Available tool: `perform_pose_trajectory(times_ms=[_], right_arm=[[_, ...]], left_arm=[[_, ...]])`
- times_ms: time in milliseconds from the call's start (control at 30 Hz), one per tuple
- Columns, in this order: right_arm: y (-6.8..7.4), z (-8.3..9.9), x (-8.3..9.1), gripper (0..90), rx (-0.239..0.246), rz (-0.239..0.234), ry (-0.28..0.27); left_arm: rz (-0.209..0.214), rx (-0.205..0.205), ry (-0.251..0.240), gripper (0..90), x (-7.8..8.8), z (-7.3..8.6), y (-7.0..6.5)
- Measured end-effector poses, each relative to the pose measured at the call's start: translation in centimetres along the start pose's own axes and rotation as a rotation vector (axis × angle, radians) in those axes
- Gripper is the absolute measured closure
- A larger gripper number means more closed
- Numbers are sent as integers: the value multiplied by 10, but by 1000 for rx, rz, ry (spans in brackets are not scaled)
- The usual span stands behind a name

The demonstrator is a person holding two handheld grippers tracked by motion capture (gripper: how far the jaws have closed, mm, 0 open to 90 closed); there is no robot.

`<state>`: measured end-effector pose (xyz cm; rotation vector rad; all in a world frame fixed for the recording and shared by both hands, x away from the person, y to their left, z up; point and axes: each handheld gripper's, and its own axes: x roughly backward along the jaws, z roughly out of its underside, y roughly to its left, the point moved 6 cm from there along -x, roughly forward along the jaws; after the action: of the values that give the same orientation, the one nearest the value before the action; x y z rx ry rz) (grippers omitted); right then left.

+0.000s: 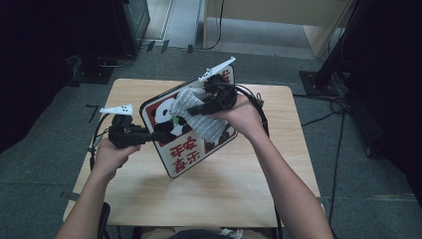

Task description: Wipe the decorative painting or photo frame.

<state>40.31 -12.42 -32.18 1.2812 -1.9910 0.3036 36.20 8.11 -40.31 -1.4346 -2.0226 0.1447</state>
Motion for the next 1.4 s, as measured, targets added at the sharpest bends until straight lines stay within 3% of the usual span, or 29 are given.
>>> perform_pose_trajectory(times_ms=[1400], right_arm=[[-3, 39, -22, 665, -17, -38, -8]], left_arm=[[4, 1, -1, 722, 0, 1, 0]])
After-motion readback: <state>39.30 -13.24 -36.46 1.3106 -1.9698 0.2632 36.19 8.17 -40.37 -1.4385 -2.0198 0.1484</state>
